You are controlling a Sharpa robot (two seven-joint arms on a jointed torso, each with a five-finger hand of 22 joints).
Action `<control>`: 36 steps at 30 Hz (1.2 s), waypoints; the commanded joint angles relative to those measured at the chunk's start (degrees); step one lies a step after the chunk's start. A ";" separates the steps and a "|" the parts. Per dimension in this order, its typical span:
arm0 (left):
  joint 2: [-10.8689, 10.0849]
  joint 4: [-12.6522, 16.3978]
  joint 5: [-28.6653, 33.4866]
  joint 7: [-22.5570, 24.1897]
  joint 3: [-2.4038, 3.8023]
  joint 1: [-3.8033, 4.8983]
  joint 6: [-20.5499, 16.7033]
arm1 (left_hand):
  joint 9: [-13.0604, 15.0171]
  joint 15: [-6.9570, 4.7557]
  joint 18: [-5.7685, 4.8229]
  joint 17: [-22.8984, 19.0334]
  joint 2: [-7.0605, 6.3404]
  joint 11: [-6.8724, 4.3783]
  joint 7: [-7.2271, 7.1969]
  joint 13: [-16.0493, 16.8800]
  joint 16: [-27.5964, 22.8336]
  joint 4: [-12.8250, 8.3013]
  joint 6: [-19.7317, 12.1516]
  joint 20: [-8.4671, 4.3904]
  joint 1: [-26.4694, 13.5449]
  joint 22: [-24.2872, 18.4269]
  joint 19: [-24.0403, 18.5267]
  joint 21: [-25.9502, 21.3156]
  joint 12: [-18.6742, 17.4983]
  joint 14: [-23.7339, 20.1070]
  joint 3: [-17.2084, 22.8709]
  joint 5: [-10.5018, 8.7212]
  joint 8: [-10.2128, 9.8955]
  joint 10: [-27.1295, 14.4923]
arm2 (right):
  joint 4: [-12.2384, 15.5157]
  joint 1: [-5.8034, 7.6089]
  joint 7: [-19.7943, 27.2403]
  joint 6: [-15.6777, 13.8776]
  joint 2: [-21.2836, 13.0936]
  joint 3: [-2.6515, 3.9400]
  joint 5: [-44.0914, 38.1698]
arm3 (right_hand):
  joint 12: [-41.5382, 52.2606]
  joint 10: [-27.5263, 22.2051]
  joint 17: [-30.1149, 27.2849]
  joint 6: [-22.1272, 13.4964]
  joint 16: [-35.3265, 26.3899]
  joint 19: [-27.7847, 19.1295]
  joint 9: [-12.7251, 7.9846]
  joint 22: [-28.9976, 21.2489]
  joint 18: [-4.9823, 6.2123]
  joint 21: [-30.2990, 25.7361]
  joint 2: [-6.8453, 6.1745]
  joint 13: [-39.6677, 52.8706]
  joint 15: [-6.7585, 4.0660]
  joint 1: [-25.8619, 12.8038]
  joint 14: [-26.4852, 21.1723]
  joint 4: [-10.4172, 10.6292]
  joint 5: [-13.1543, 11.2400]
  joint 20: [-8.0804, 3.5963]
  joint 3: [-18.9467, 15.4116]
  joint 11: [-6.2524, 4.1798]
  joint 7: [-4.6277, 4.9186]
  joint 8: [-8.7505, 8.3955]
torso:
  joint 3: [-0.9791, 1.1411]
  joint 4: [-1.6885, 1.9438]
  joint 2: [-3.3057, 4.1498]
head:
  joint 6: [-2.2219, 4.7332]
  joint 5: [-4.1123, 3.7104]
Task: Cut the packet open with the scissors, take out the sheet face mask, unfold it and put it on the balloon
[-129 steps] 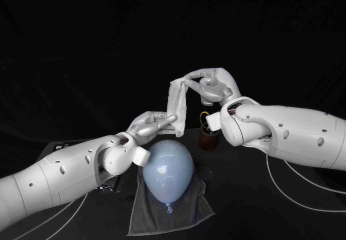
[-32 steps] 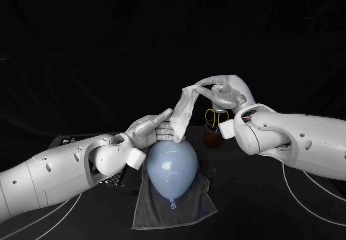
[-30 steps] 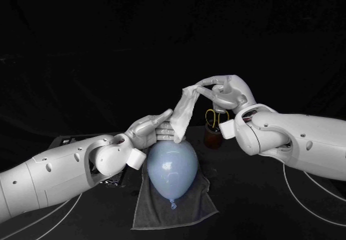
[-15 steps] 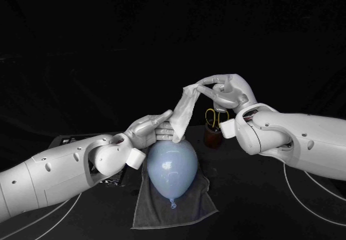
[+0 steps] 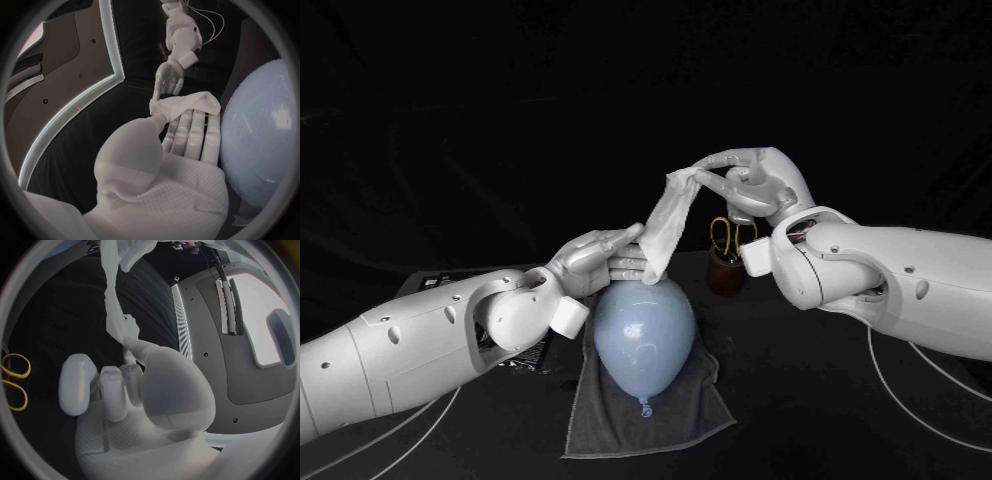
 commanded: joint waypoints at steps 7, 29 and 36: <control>-0.06 -0.05 0.71 0.55 0.01 -0.21 0.21 | 0.45 0.01 0.64 0.01 -0.97 -0.58 3.70 -0.05 -0.43 -0.25 -0.58 0.06 0.38 0.03 -0.18 -0.21 0.20 0.62 1.59 0.15 1.72 0.10 | 0.24 0.00 1.11 0.02 -0.26 0.09 -0.02 | 0.30 2.52 15.10 0.29 0.20 -0.08 0.13 10.59 0.36 0.03 0.76 10.39 -0.45 -0.02 6.08 0.00 0.16 -0.37 0.38 -0.22 0.09 0.21 | 0.01 -0.01 -0.01 | -0.03 -0.04; -0.25 -0.06 0.40 0.40 -0.01 -0.26 0.85 | 2.37 -0.27 0.65 -0.12 -7.61 -1.01 3.04 -0.20 -1.24 -8.58 -1.16 0.03 2.60 0.04 -0.24 -0.25 -0.19 0.73 13.06 0.11 10.41 -0.03 | 0.26 0.00 1.14 0.14 -0.36 0.10 0.47 | 0.30 2.52 15.10 0.29 0.20 -0.08 0.13 10.59 0.36 0.03 0.76 10.39 -0.45 -0.02 6.08 0.00 0.16 -0.37 0.38 -0.22 0.09 0.21 | 0.00 -0.04 -0.02 | -0.08 -0.11; -0.25 -0.02 -0.32 0.23 -0.01 -0.27 1.22 | 1.35 -0.14 0.65 -0.07 -12.01 -0.82 3.32 -0.15 -1.28 -8.82 -1.00 0.05 0.30 0.04 -0.14 -0.24 -0.11 0.86 12.04 0.10 9.53 0.06 | 0.38 0.00 1.12 0.23 -0.32 0.10 0.54 | 0.30 2.52 15.10 0.29 0.20 -0.08 0.13 10.59 0.36 0.03 0.76 10.39 -0.45 -0.02 6.08 0.00 0.16 -0.37 0.38 -0.22 0.09 0.21 | 0.01 -0.04 0.01 | -0.07 -0.12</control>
